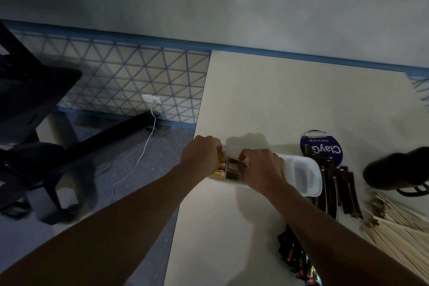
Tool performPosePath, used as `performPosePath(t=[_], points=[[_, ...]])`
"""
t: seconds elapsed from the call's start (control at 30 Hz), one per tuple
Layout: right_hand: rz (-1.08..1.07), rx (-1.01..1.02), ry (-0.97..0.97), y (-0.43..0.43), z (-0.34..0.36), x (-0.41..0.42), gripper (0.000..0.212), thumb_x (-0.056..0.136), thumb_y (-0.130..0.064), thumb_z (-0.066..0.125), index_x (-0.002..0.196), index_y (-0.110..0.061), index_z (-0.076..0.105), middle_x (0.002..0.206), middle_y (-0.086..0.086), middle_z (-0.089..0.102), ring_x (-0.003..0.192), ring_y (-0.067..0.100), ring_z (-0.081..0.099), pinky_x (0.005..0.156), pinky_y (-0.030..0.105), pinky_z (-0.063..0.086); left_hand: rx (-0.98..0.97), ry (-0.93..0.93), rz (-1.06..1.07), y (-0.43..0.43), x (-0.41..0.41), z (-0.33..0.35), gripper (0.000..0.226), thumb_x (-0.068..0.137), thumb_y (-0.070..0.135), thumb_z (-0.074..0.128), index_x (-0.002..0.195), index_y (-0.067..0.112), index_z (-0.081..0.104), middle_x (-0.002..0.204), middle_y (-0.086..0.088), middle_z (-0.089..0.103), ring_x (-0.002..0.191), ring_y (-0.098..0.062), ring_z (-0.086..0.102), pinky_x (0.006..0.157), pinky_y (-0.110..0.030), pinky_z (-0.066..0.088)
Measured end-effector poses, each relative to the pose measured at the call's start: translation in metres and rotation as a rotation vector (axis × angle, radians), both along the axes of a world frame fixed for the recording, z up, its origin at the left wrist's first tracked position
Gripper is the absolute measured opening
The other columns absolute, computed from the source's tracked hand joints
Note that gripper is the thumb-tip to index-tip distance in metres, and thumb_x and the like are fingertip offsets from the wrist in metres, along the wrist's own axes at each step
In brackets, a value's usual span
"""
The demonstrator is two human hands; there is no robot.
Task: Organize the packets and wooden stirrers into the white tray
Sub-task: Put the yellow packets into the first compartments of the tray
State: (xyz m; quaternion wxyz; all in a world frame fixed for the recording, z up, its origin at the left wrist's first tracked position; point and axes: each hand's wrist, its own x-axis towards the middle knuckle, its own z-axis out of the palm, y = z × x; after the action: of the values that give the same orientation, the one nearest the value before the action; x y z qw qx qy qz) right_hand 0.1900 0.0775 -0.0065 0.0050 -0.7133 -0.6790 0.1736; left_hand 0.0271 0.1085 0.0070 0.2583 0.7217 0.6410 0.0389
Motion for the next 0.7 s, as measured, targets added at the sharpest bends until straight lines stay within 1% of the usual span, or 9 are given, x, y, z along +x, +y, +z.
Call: performPosePath(t=[0.07,0.13,0.23,0.37,0.47,0.57,0.63,0.7], points=[[0.0,0.011,-0.007,0.001,0.0,-0.001,0.019,0.089,-0.033,0.059,0.106,-0.031,0.068,0.106,0.0,0.071,0.098,0.029,0.065,0.081,0.035,0.05,-0.009,0.033,-0.014,0.0,0.003,0.001,0.029,0.085,0.012,0.064,0.109,0.026,0.071,0.103,-0.007,0.07,0.092,-0.028,0.066,0.072,-0.033,0.054],[0.009,0.02,-0.027,0.003,0.001,-0.003,0.018,0.09,-0.033,0.059,0.105,-0.031,0.069,0.107,0.0,0.071,0.1,0.029,0.065,0.08,0.035,0.047,-0.019,0.056,-0.011,-0.001,0.006,0.002,0.027,0.085,0.011,0.063,0.106,0.024,0.073,0.1,-0.008,0.07,0.091,-0.029,0.067,0.074,-0.034,0.056],[0.036,0.024,-0.073,0.006,0.003,-0.007,0.019,0.091,-0.03,0.057,0.105,-0.03,0.07,0.108,0.0,0.07,0.101,0.029,0.065,0.075,0.032,0.041,-0.003,0.068,0.008,-0.002,0.009,0.001,0.026,0.085,0.008,0.063,0.105,0.021,0.074,0.1,-0.008,0.071,0.09,-0.027,0.067,0.078,-0.035,0.058],[0.081,0.037,-0.125,0.006,0.005,-0.011,0.021,0.092,-0.028,0.054,0.105,-0.027,0.07,0.107,0.001,0.069,0.1,0.028,0.065,0.071,0.03,0.036,0.043,0.068,0.026,-0.005,0.012,0.0,0.025,0.086,0.004,0.06,0.102,0.018,0.074,0.101,-0.007,0.07,0.09,-0.025,0.066,0.077,-0.035,0.056],[0.074,0.055,-0.09,0.006,0.01,-0.008,0.016,0.087,-0.028,0.058,0.098,-0.025,0.069,0.101,-0.002,0.067,0.096,0.027,0.064,0.069,0.03,0.038,0.068,0.05,0.037,-0.004,0.012,0.0,0.022,0.085,0.004,0.062,0.095,0.018,0.075,0.097,-0.005,0.07,0.087,-0.023,0.066,0.073,-0.033,0.056],[0.063,0.077,-0.053,0.01,0.017,-0.001,0.013,0.082,-0.027,0.062,0.093,-0.027,0.069,0.098,-0.005,0.065,0.094,0.026,0.064,0.073,0.031,0.043,0.078,0.036,0.037,-0.003,0.011,0.001,0.018,0.084,0.006,0.063,0.088,0.019,0.075,0.095,-0.002,0.068,0.086,-0.023,0.066,0.065,-0.029,0.047],[0.064,0.11,-0.037,0.012,0.02,0.004,0.012,0.08,-0.029,0.063,0.09,-0.028,0.069,0.096,-0.006,0.066,0.093,0.024,0.064,0.074,0.031,0.043,0.078,0.039,0.028,-0.002,0.012,0.0,0.015,0.085,0.011,0.063,0.087,0.021,0.074,0.097,-0.002,0.066,0.089,-0.023,0.065,0.065,-0.029,0.044],[0.09,0.122,-0.03,0.014,0.022,0.006,0.012,0.079,-0.032,0.064,0.088,-0.028,0.069,0.093,-0.007,0.067,0.092,0.023,0.063,0.074,0.032,0.043,0.071,0.055,0.022,-0.001,0.012,0.0,0.016,0.085,0.013,0.061,0.09,0.023,0.073,0.101,-0.002,0.066,0.093,-0.025,0.064,0.067,-0.029,0.044]])
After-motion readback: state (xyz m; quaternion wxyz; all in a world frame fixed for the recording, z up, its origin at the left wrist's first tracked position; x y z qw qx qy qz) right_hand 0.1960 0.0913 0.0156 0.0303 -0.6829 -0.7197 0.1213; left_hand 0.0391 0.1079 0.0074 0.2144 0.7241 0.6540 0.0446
